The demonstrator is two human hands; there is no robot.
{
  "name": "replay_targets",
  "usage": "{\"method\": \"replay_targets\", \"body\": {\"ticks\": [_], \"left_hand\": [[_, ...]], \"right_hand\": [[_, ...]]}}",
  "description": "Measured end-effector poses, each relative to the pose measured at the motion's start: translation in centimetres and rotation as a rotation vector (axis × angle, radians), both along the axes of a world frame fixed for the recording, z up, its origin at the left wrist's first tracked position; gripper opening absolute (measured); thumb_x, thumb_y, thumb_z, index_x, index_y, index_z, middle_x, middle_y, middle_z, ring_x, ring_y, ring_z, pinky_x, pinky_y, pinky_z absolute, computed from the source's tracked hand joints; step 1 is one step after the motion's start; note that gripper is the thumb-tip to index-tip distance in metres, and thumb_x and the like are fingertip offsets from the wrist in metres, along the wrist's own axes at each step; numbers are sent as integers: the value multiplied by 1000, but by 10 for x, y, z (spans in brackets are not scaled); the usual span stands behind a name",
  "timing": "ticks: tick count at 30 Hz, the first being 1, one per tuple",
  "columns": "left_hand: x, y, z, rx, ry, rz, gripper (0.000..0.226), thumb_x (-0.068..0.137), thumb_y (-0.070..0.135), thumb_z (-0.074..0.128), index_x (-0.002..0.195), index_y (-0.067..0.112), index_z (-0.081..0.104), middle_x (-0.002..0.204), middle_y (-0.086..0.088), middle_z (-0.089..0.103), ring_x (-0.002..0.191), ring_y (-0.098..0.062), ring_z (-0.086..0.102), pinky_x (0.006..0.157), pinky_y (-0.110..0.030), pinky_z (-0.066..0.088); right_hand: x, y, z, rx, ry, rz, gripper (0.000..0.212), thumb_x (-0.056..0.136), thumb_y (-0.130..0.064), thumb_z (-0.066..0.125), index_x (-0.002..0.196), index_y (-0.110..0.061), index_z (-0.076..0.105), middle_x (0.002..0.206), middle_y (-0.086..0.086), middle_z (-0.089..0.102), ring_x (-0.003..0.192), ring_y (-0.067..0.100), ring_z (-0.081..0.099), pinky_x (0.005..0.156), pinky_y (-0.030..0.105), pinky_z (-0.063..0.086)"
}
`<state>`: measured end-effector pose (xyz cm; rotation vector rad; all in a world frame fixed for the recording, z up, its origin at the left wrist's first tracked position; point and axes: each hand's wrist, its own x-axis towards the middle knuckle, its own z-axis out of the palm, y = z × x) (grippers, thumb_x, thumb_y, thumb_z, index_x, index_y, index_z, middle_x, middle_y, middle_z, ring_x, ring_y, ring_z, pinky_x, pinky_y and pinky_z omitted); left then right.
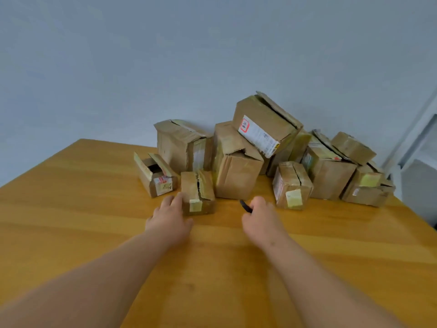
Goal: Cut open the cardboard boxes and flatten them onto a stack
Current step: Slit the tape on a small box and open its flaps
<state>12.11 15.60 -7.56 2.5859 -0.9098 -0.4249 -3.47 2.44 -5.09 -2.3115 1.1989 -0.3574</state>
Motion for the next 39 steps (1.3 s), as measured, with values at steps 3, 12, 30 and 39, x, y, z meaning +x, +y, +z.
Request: {"method": "replay_targets", "body": {"ticks": [3, 12, 30, 39], "left_hand": [[14, -5, -11, -31, 40, 0, 80, 96, 42, 51, 156, 31, -1, 159, 1, 25, 141, -26, 33, 115, -47, 30], [17, 14, -14, -264, 101, 16, 74, 97, 36, 54, 156, 34, 9, 145, 4, 49, 127, -19, 52, 102, -42, 47], [-71, 82, 48, -713, 678, 7, 34, 88, 36, 70, 116, 20, 61, 113, -5, 68, 108, -22, 61, 94, -41, 54], [-84, 101, 52, -676, 983, -103, 32, 88, 39, 64, 118, 31, 64, 98, -6, 70, 91, -25, 64, 100, -49, 49]], "right_hand": [[37, 7, -11, 35, 34, 85, 42, 93, -26, 54, 134, -20, 46, 126, 3, 50, 105, 22, 55, 78, 31, 48], [68, 26, -18, 91, -101, 155, 58, 90, -19, 60, 145, -23, 41, 137, 1, 55, 119, 22, 56, 97, 36, 50], [-62, 67, 49, 396, -346, 220, 47, 90, -39, 66, 135, -32, 50, 115, -3, 64, 54, 6, 41, 51, 25, 33], [-86, 72, 41, 690, -309, 123, 28, 85, -48, 70, 96, -23, 65, 77, 2, 61, 44, 10, 32, 43, 22, 24]]}}
